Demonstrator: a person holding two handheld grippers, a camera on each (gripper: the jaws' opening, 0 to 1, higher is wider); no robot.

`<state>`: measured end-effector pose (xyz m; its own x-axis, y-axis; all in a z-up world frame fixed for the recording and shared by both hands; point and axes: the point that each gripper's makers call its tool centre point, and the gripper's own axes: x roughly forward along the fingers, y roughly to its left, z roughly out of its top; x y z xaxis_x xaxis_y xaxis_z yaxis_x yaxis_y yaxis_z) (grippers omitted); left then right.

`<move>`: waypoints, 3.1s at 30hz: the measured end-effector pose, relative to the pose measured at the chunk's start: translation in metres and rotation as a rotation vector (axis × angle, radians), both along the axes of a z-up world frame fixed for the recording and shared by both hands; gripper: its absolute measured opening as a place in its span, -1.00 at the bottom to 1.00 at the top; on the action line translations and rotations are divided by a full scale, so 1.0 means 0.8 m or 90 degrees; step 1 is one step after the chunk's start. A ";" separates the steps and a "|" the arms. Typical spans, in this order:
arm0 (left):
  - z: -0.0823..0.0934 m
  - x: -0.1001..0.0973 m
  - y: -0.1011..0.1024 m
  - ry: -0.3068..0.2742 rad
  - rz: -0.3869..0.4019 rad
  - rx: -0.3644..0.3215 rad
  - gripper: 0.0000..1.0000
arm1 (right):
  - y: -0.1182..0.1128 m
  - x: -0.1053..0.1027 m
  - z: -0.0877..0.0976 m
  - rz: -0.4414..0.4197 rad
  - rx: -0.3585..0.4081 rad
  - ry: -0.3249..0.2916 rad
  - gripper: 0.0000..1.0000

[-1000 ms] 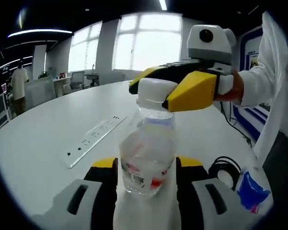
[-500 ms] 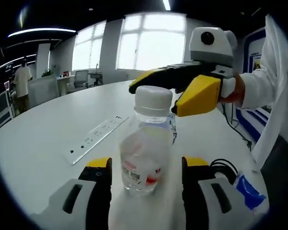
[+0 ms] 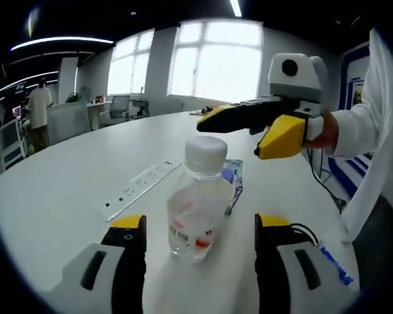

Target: Arrange the tabletop items into an orderly group along one side of the table until the central work area is clear of visible clutter.

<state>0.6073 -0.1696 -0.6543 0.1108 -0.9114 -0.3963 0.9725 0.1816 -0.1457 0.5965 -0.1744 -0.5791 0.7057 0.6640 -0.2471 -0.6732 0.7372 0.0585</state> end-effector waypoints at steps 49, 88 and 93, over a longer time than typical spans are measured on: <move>0.133 -0.080 0.138 0.067 0.349 -0.147 0.49 | -0.057 -0.116 0.010 -0.039 0.008 0.035 -0.03; 0.025 -0.227 0.261 0.171 0.648 -0.082 0.47 | -0.014 -0.210 -0.085 0.053 -0.050 0.146 -0.06; 0.006 -0.246 0.253 0.187 0.645 -0.069 0.46 | -0.008 -0.219 -0.101 0.069 -0.068 0.158 -0.07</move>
